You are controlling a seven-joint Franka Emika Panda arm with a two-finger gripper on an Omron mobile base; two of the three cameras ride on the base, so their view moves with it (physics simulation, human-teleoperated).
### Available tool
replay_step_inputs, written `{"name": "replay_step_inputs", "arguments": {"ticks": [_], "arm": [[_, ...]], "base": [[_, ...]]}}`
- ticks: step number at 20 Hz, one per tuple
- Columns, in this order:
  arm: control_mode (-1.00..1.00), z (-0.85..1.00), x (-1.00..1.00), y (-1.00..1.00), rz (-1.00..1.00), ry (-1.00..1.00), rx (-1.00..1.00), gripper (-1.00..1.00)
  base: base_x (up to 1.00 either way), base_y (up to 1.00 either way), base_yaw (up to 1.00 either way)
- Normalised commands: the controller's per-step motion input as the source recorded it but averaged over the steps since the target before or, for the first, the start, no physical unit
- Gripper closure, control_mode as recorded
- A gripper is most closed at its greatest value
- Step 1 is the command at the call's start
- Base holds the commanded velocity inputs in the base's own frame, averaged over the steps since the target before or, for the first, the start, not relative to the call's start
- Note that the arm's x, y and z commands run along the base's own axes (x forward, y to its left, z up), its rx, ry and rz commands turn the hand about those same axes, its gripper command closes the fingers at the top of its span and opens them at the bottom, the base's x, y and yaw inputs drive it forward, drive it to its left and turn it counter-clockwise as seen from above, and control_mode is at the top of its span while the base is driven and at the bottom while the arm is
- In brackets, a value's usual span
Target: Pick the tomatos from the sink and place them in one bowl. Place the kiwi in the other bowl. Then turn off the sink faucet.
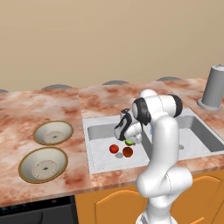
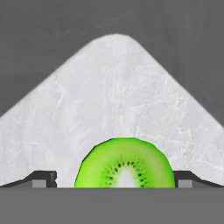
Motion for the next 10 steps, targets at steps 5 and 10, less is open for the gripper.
{"name": "replay_step_inputs", "arguments": {"ticks": [5,10], "arm": [[-1.0,-0.2,0.0,-0.05,0.0,0.0,0.0,-1.0],[-1.0,-0.3,0.0,0.0,0.0,0.0,0.0,1.0]], "base": [[0.0,0.0,0.0],[0.0,0.0,0.0]]}}
